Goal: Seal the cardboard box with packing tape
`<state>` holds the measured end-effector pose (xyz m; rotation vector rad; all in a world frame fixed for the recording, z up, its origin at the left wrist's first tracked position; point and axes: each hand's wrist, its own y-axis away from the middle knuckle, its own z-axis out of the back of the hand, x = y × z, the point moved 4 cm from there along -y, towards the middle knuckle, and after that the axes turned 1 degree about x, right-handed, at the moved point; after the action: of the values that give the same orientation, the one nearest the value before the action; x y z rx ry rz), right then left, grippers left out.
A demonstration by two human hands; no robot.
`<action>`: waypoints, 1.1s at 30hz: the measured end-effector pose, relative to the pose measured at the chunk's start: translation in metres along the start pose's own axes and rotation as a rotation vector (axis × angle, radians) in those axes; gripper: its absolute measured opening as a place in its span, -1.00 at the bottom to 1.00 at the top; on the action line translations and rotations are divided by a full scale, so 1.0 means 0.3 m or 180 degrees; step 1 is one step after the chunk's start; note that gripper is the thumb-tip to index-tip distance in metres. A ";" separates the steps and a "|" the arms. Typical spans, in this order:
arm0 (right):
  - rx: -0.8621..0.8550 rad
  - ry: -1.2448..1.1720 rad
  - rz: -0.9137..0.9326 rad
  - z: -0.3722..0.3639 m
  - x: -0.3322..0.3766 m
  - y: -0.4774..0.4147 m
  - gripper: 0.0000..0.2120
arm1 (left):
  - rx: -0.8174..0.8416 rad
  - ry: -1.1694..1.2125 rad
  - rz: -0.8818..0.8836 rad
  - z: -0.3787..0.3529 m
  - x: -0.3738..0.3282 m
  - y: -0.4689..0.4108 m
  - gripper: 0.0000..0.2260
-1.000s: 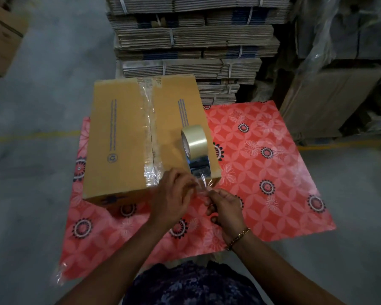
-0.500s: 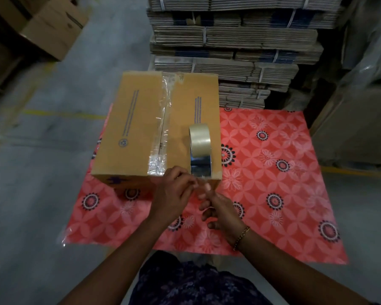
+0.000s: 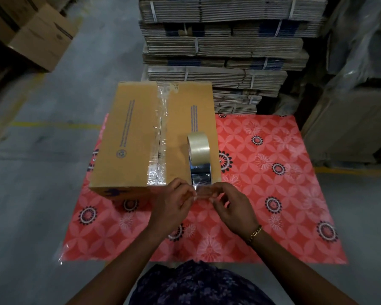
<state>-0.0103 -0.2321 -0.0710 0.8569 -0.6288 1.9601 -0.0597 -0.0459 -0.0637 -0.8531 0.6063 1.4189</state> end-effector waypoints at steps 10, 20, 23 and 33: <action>0.0160 -0.0086 -0.0054 0.019 0.003 -0.047 -0.90 | 0.0177 0.0562 0.0510 -0.001 0.029 -0.009 -0.93; 0.0555 -0.0825 -0.0773 0.014 -0.027 -0.091 -0.96 | 0.0179 0.1826 0.1818 -0.022 0.067 -0.026 -0.89; 0.0573 -0.1035 -0.0949 0.008 -0.035 -0.097 -0.94 | 0.0124 0.1869 0.2004 -0.024 0.057 -0.031 -0.89; 0.0352 -0.1582 -0.1700 -0.009 -0.031 -0.099 -0.90 | -0.0199 0.2311 0.2635 -0.056 0.032 -0.046 -0.80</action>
<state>0.0182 -0.2207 -0.0770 1.4364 -0.5010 1.3121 -0.0432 -0.0530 -0.0793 -1.2526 1.6084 1.8449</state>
